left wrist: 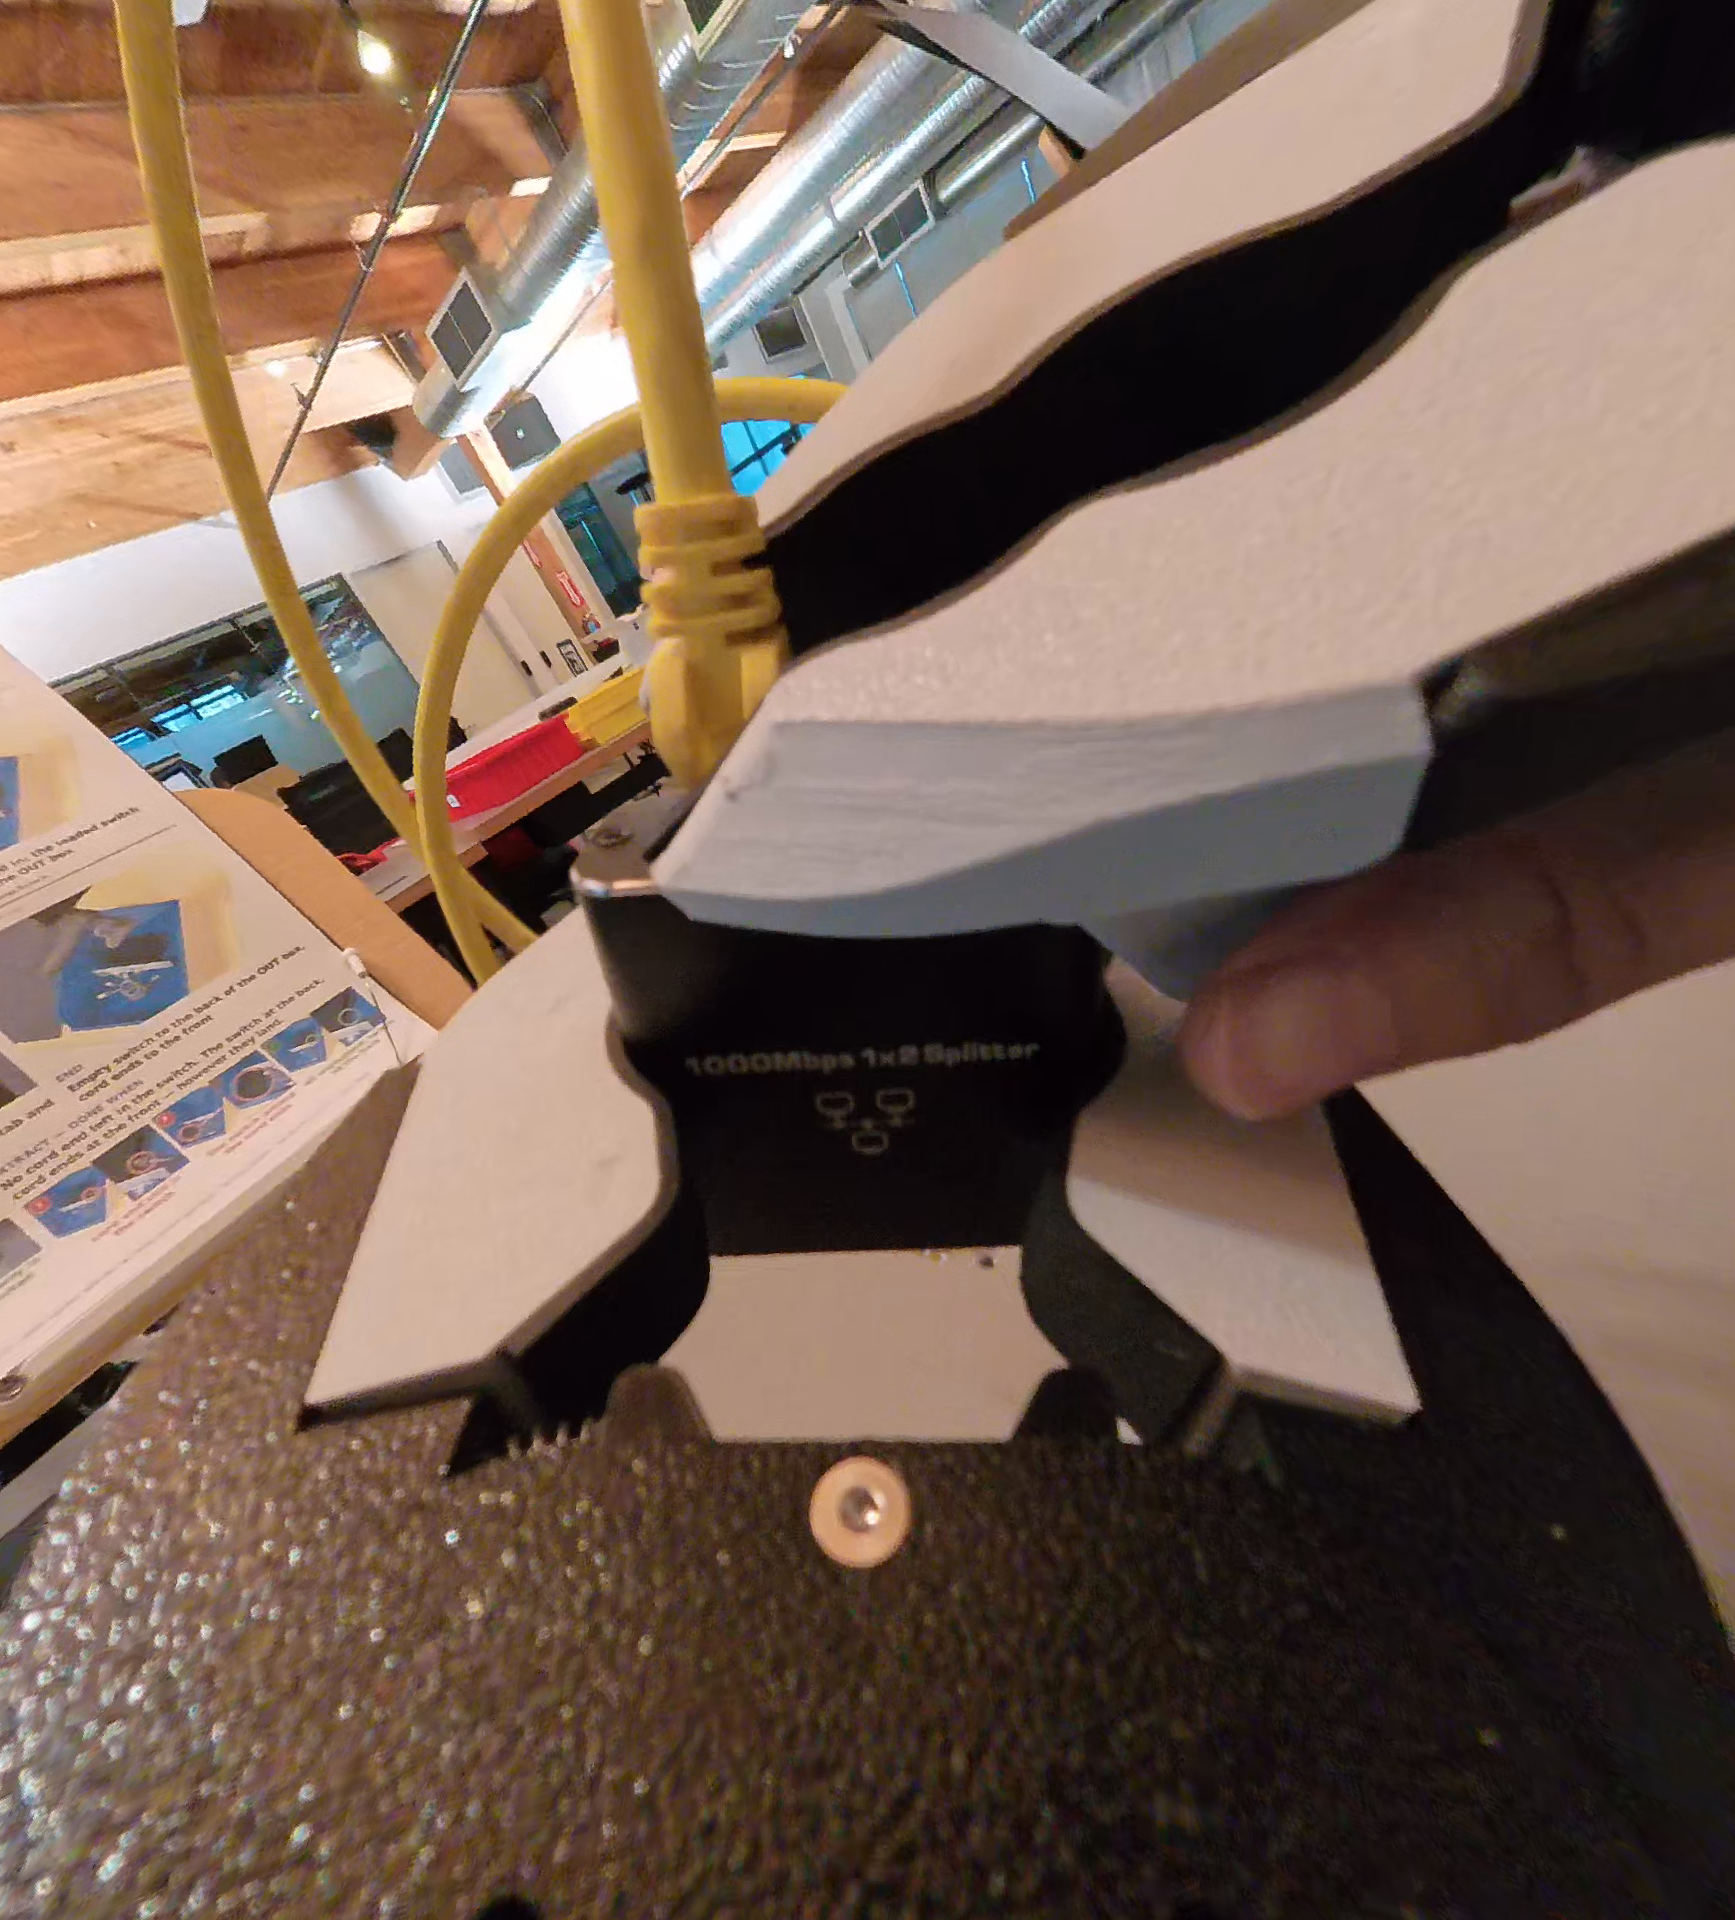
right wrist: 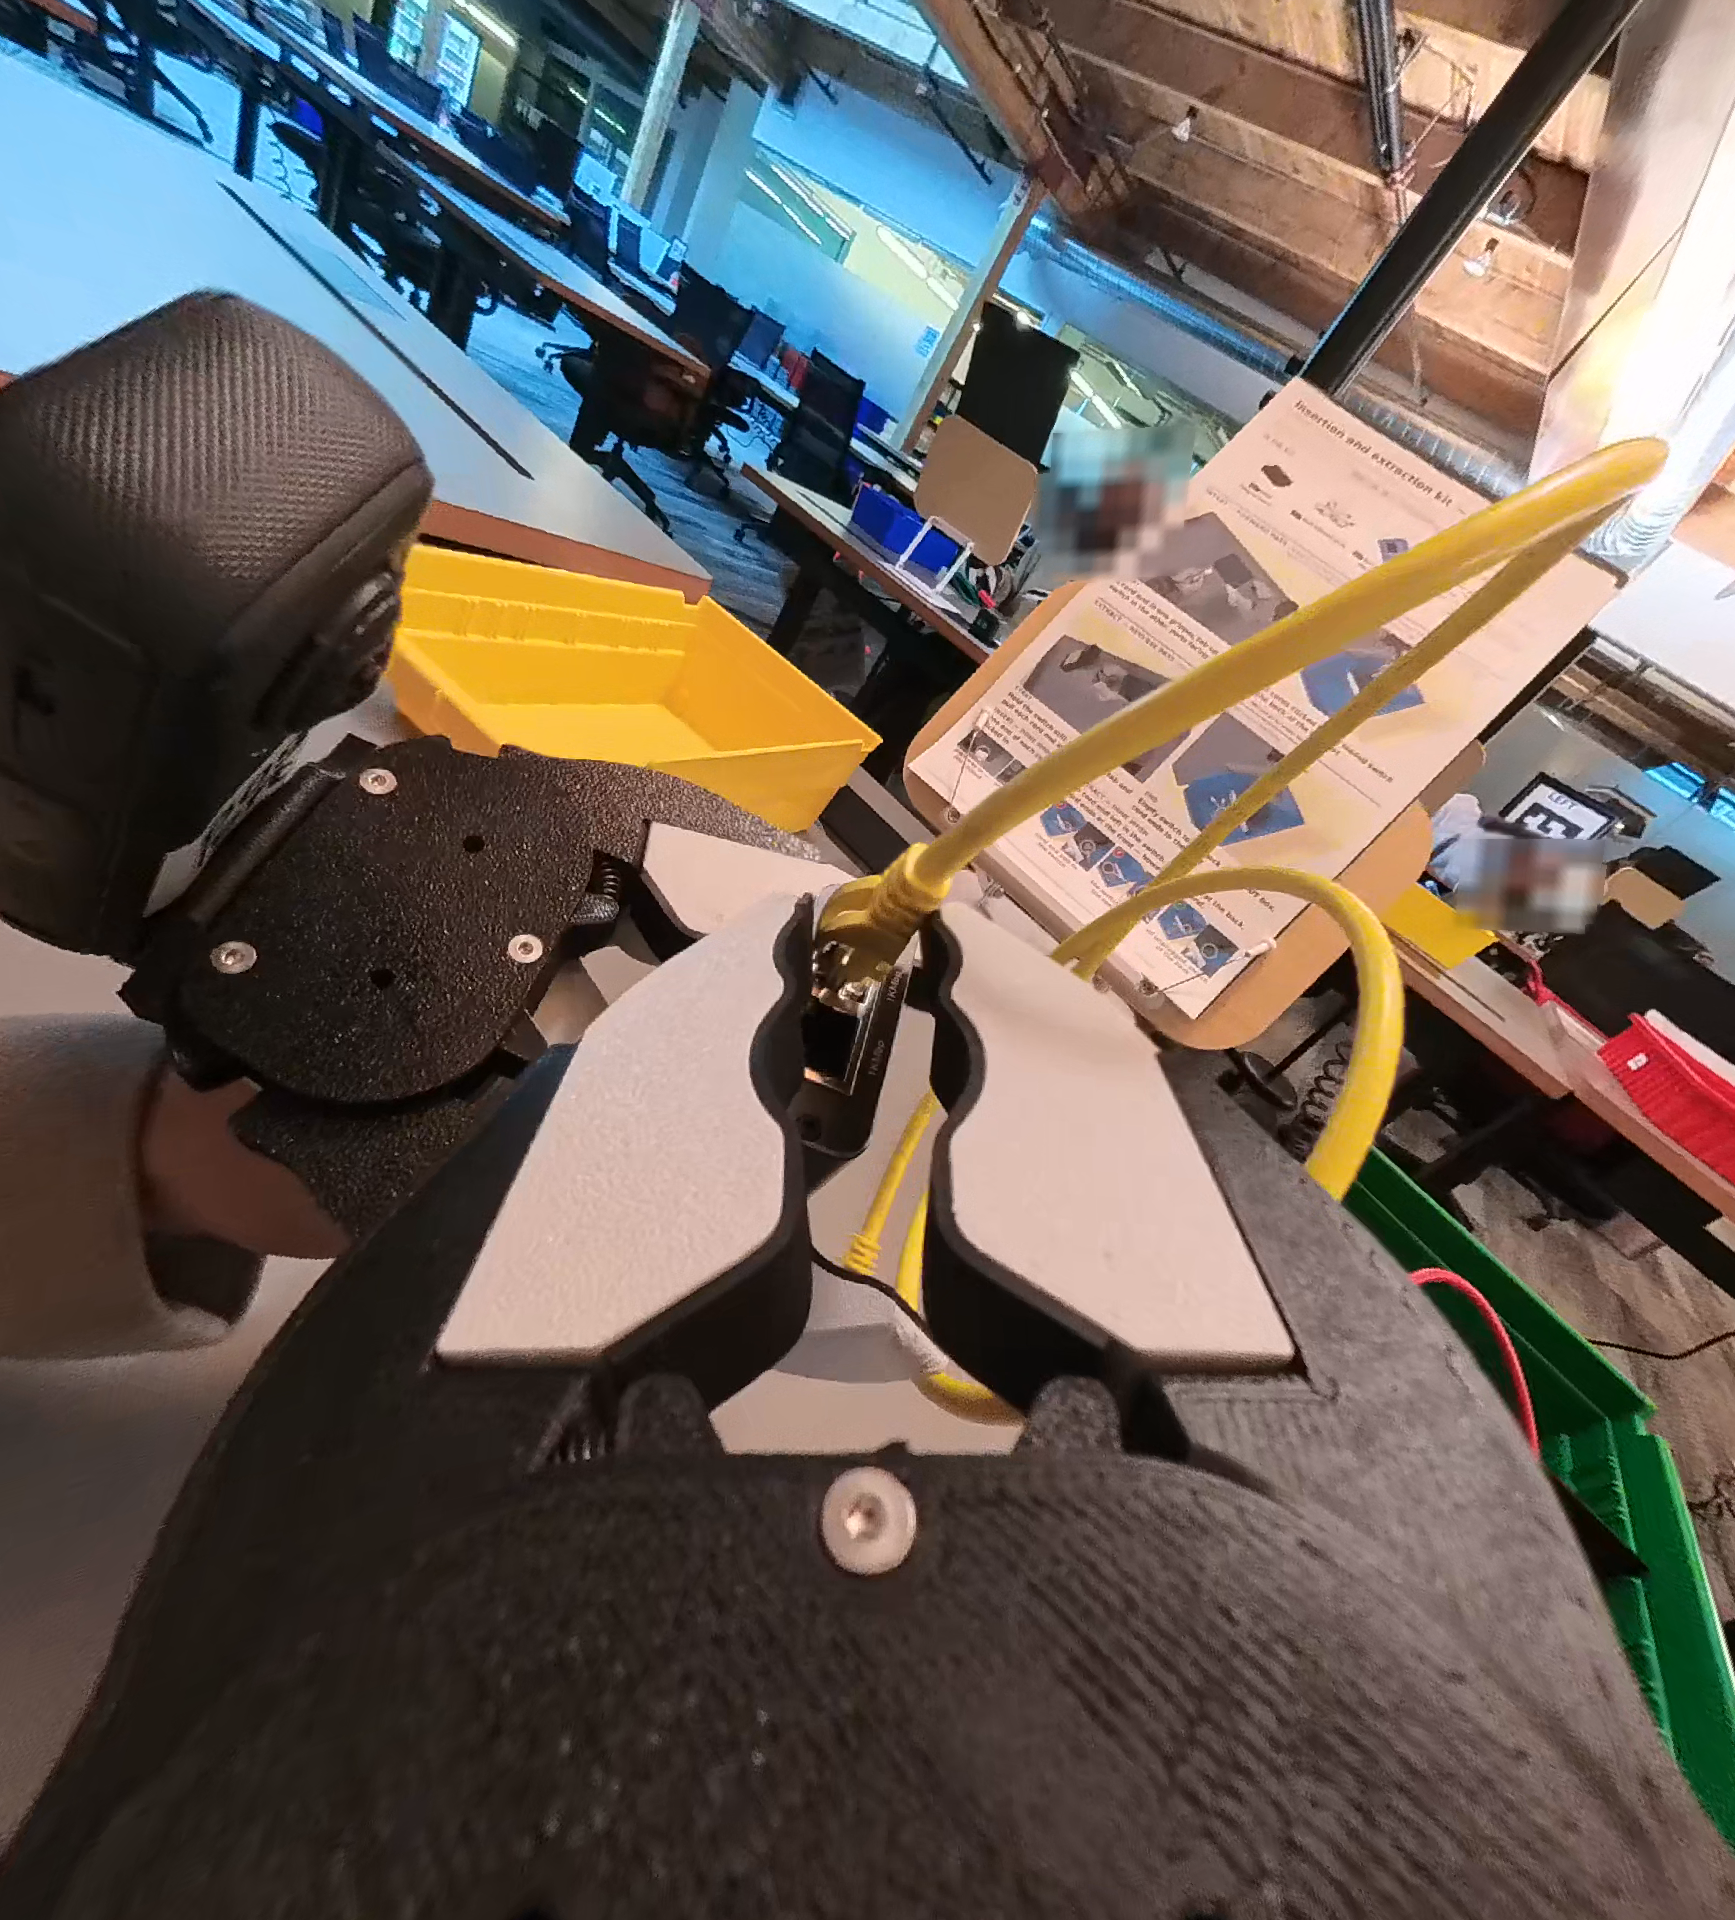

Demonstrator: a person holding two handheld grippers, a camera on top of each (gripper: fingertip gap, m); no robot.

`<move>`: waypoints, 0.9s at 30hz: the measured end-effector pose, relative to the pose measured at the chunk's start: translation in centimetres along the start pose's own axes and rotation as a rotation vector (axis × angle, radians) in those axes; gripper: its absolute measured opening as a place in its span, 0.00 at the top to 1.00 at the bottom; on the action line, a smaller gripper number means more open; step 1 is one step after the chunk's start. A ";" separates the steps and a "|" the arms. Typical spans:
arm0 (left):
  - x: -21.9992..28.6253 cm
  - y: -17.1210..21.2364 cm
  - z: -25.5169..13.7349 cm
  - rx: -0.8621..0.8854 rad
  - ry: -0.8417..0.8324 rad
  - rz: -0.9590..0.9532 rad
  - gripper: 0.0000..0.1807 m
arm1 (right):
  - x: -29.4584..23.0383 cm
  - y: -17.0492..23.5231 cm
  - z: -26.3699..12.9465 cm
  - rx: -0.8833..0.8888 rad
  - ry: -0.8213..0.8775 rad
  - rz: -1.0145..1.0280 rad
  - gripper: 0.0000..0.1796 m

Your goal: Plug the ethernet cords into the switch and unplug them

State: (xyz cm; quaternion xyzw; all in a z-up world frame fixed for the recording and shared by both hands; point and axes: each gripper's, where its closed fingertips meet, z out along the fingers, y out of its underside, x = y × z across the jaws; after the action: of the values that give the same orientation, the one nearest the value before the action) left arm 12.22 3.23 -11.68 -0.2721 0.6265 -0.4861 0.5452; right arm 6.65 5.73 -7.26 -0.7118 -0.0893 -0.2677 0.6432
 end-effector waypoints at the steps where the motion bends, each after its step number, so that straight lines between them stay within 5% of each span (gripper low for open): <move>1: 0.0 0.1 0.0 -0.003 -0.001 0.008 0.58 | 0.0 0.1 0.0 -0.005 -0.002 -0.001 0.89; 27: -0.5 -0.2 0.2 -0.032 -0.084 0.097 0.58 | 0.4 -0.2 -0.5 0.002 -0.031 0.109 0.89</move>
State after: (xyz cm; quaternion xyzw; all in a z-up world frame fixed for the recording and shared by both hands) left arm 12.46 3.55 -11.30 -0.2699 0.6233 -0.4372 0.5895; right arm 6.79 5.21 -6.90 -0.7189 -0.0605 -0.2211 0.6562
